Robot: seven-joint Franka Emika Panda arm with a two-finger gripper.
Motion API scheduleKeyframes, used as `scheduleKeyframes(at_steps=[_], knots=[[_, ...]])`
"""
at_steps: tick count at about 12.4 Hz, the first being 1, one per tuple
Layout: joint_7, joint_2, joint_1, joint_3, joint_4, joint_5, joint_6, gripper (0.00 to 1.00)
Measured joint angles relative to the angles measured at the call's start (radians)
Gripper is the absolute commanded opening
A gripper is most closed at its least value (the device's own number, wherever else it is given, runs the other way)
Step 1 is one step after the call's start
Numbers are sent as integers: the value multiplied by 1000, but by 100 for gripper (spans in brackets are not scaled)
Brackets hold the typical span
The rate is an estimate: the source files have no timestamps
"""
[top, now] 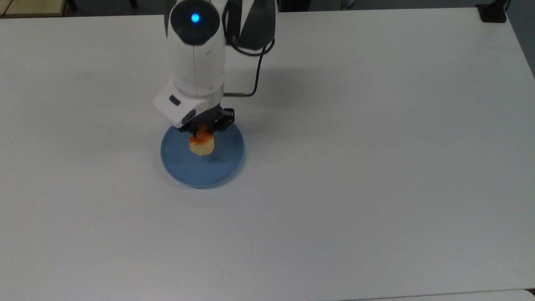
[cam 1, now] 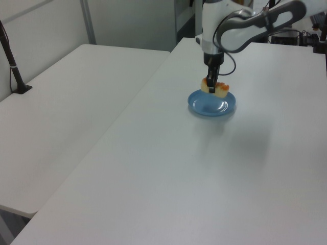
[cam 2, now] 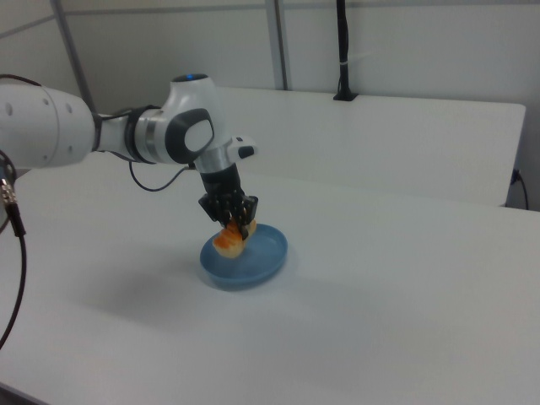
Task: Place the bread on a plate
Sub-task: 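Carry the bread roll over the blue plate and lower it onto it, then open the gripper to release the roll and raise the arm away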
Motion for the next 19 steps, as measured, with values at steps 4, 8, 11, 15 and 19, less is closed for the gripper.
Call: scheduleKeyframes(at_steps=[4, 8, 11, 15, 19], knots=[[0, 71, -13, 0, 31, 0, 51, 100], [0, 65, -13, 1, 51, 0, 51, 100], [41, -31, -14, 1, 54, 0, 25, 100], [60, -341, -13, 2, 6, 0, -282, 100], [60, -466, -12, 8, -36, 1, -398, 100]])
